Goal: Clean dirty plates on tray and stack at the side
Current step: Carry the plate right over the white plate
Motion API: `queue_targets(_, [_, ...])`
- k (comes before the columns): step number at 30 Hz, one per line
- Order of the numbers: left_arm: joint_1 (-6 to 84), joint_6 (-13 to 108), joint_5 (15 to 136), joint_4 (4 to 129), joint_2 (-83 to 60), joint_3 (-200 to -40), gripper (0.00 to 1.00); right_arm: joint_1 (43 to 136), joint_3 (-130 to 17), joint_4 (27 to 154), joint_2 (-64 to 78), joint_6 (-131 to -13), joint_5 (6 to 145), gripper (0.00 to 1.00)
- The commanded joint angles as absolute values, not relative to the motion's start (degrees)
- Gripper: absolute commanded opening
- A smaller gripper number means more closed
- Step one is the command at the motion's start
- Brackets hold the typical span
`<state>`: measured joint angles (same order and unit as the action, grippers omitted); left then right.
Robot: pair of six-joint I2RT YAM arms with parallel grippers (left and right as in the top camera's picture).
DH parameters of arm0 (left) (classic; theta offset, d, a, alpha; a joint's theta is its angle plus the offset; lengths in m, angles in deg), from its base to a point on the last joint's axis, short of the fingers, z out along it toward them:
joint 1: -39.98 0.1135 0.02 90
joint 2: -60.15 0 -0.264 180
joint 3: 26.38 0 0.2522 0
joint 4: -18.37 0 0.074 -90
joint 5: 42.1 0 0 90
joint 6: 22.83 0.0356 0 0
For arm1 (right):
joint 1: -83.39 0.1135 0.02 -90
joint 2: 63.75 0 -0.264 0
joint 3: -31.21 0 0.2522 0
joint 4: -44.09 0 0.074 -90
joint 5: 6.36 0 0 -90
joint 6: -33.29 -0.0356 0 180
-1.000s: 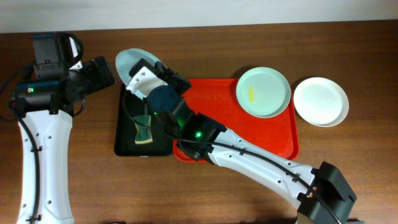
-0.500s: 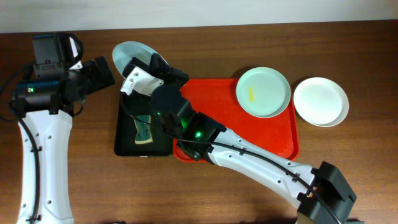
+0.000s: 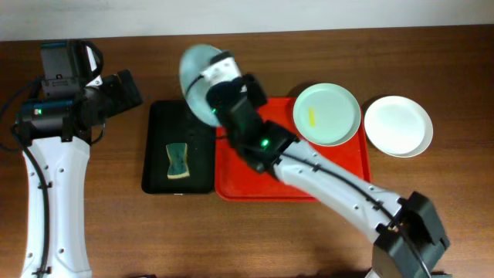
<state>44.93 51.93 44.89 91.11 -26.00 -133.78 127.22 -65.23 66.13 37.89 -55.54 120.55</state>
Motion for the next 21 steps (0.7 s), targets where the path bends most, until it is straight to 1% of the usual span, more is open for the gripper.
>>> queue_targets(1, [45.13,51.40,45.31,91.02,-26.31,-133.94,0.99,120.95,-65.71,73.71,37.98,-77.38,105.29,0.04])
queue_targets(5, [45.13,51.40,45.31,91.02,-26.29,-133.94,0.99,112.91,-65.73,80.44,36.56,-78.27,96.46,0.04])
queue_targets(10, [45.13,51.40,45.31,91.02,-26.31,-133.94,0.99,98.61,-65.73,88.01,32.98,-78.27,83.57,0.04])
queue_targets(14, [45.13,51.40,45.31,91.02,-26.31,-133.94,0.99,84.01,-65.73,93.69,31.84,-78.25,72.79,0.04])
queue_targets(20, [45.13,51.40,45.31,91.02,-26.31,-133.94,0.99,63.23,-65.71,100.84,31.93,-78.21,70.96,0.04])
queue_targets(21, [45.13,51.40,45.31,91.02,-26.31,-133.94,0.99,60.98,-65.71,101.32,32.01,-78.18,70.96,0.04])
